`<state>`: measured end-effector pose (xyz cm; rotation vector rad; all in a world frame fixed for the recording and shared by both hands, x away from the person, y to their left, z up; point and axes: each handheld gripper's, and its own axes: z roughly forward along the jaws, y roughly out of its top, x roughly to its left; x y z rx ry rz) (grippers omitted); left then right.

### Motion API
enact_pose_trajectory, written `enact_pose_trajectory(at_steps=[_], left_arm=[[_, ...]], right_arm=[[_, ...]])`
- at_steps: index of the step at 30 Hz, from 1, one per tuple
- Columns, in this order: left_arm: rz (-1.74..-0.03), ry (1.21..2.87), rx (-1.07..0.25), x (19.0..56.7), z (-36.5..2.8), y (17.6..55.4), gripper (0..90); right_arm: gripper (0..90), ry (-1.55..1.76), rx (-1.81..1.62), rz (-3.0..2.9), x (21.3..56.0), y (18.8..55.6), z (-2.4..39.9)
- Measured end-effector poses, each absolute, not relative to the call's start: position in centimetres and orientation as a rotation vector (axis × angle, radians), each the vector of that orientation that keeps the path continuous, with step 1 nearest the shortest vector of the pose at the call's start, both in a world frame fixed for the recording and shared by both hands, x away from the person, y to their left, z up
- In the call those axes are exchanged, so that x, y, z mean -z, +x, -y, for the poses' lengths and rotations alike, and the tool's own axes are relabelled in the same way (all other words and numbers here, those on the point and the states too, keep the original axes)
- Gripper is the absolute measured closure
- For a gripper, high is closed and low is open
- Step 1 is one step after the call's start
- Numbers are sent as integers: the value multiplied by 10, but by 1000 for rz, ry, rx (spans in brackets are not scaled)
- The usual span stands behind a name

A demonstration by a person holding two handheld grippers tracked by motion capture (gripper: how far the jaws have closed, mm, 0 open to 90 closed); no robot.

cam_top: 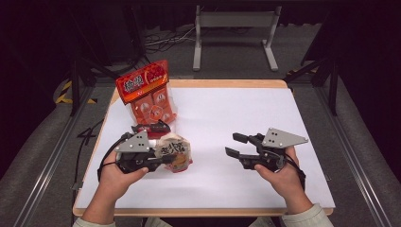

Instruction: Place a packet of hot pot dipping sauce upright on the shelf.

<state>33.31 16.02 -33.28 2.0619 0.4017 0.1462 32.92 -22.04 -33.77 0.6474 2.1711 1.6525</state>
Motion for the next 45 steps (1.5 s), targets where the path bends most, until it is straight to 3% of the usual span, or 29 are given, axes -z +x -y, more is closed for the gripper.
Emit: enact_pose_trajectory(at_steps=[14, 45], left_arm=[[-468, 2036, -225, 328, -182, 335, 852], [-634, 1925, -467, 329, -210, 346, 859]], right_arm=[[350, 747, -1427, -2143, 348, 333, 249], [341, 863, -1397, -2112, 359, 339, 276]])
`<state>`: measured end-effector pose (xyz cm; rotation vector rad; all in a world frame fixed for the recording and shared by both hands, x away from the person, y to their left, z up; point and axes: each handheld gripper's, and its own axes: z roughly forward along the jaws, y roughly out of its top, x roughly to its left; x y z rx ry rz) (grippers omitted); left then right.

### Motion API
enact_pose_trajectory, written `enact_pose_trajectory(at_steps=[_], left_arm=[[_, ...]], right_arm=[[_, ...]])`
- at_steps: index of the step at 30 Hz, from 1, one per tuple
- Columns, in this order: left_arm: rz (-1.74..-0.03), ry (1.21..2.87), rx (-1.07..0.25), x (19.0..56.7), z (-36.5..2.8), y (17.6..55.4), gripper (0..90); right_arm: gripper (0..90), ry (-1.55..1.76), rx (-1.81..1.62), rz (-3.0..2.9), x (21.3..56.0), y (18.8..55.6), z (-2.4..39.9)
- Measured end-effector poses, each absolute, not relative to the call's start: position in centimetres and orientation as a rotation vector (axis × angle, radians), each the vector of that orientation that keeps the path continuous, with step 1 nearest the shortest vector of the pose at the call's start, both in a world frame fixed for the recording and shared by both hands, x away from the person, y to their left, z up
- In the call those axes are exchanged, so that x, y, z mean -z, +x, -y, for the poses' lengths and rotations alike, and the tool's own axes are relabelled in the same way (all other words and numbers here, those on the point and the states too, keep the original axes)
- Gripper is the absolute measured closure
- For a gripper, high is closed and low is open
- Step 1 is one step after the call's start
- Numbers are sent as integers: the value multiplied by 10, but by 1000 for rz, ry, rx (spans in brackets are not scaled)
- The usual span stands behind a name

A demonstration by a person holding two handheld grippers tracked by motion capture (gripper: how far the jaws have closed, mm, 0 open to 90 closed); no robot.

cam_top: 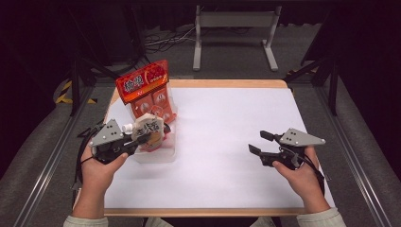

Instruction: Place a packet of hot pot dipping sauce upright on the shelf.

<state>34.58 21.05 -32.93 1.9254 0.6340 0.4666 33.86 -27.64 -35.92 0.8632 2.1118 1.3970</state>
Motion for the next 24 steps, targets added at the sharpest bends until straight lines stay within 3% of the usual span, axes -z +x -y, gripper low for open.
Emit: enact_pose_trajectory(at_steps=[11, 24], left_arm=[[-635, 1900, -487, 338, -217, 353, 860], [-623, 1915, -407, 358, -223, 366, 860]], right_arm=[[341, 869, -1401, -2109, 360, 339, 277], [331, 879, -1419, -2107, 361, 339, 277]])
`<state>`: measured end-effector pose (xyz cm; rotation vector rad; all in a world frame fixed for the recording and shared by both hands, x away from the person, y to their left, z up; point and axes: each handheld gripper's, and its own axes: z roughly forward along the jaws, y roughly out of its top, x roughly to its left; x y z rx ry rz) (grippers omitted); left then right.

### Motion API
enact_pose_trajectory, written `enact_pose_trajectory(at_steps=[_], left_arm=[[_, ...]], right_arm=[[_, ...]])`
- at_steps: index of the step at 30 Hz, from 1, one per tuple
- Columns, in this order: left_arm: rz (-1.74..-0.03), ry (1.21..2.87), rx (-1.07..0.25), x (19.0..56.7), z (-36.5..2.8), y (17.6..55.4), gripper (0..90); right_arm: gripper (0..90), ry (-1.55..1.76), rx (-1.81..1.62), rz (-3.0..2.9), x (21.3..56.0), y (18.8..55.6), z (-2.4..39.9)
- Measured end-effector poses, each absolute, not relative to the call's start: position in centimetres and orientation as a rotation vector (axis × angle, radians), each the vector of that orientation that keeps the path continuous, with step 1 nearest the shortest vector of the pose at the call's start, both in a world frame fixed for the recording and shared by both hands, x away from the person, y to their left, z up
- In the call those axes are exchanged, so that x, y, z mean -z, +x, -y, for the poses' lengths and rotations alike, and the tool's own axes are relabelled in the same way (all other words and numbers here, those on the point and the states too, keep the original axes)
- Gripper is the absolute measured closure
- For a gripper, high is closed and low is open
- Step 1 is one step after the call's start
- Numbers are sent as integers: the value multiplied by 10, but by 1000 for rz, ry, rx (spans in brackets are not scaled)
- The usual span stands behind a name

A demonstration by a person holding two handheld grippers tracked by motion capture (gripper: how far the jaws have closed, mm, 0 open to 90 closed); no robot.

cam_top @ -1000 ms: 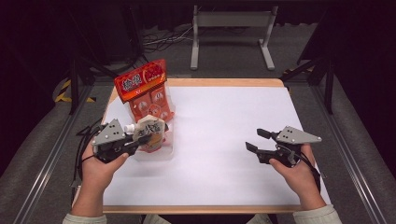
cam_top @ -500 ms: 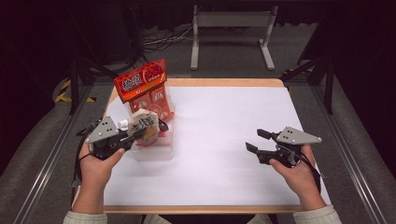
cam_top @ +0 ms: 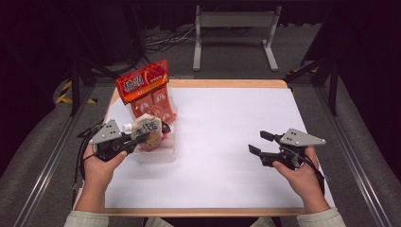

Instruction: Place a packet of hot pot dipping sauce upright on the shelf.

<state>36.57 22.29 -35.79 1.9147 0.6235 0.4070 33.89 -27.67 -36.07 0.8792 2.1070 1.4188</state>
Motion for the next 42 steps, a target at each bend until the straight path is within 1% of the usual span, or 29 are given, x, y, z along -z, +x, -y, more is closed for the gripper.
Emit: enact_pose_trajectory(at_steps=[7, 28, 37, 42], left_arm=[[-652, 1925, -332, 371, -224, 371, 861], [-693, 1970, -272, 393, -220, 380, 861], [-745, 2005, -242, 400, -221, 381, 857], [-779, 1989, -250, 402, -225, 379, 856]], right_arm=[[329, 878, -1423, -2109, 361, 339, 276], [321, 900, -1427, -2136, 367, 343, 274], [319, 898, -1436, -2143, 369, 345, 273], [317, 896, -1442, -2141, 368, 346, 272]])
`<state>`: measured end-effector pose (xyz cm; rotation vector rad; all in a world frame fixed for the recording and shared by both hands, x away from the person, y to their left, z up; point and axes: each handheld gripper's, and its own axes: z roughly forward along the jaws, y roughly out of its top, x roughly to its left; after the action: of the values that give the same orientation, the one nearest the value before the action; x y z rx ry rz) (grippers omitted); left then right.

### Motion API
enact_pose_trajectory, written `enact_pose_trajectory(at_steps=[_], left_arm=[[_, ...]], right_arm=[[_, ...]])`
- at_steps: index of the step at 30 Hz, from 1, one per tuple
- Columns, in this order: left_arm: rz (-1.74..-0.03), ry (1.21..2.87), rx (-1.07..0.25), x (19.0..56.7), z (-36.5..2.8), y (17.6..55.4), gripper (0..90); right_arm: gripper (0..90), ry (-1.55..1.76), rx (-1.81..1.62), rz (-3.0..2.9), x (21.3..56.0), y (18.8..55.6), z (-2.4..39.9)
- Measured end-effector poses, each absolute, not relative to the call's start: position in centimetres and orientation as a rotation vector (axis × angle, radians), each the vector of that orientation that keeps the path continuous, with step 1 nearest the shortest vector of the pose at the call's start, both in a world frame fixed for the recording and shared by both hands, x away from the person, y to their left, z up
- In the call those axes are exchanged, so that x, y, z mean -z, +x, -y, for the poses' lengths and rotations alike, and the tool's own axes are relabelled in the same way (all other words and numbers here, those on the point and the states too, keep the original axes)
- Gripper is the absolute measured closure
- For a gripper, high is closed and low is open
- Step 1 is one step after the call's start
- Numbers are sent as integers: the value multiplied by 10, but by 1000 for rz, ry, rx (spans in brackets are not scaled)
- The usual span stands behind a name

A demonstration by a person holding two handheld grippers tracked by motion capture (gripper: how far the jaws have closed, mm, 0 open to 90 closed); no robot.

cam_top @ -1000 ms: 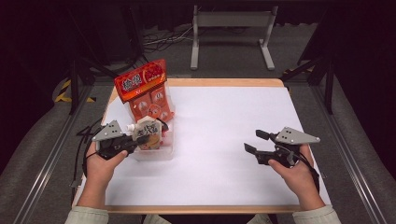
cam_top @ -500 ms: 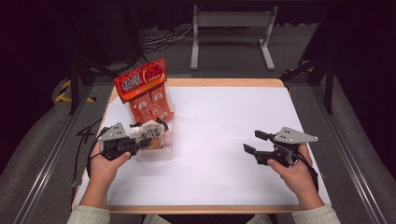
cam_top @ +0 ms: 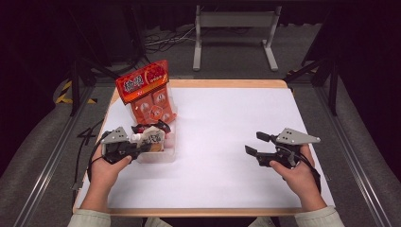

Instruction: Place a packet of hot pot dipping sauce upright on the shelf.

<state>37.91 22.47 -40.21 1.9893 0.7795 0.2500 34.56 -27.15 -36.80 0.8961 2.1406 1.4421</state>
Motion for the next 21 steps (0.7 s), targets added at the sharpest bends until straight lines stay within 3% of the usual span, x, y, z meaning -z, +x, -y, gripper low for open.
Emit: enact_pose_trajectory(at_steps=[3, 5, 6, 8, 9, 12, 15, 21], left_arm=[[-804, 1982, -270, 400, -228, 377, 812], [-819, 1963, -276, 399, -229, 375, 671], [-830, 1945, -287, 397, -229, 373, 671], [-862, 1923, -367, 392, -230, 367, 367], [-861, 1909, -408, 389, -231, 364, 278], [-869, 1876, -440, 382, -238, 352, 139], [-894, 1859, -456, 380, -247, 339, 83], [-911, 1817, -441, 387, -266, 317, 65]], right_arm=[[315, 891, -1444, -2142, 368, 346, 271], [313, 891, -1444, -2142, 368, 346, 271], [312, 892, -1444, -2140, 368, 345, 271], [308, 899, -1439, -2138, 369, 344, 273], [306, 903, -1437, -2135, 369, 344, 274], [301, 908, -1448, -2112, 368, 342, 279], [295, 896, -1465, -2089, 368, 337, 284], [290, 900, -1485, -2040, 373, 324, 301]])
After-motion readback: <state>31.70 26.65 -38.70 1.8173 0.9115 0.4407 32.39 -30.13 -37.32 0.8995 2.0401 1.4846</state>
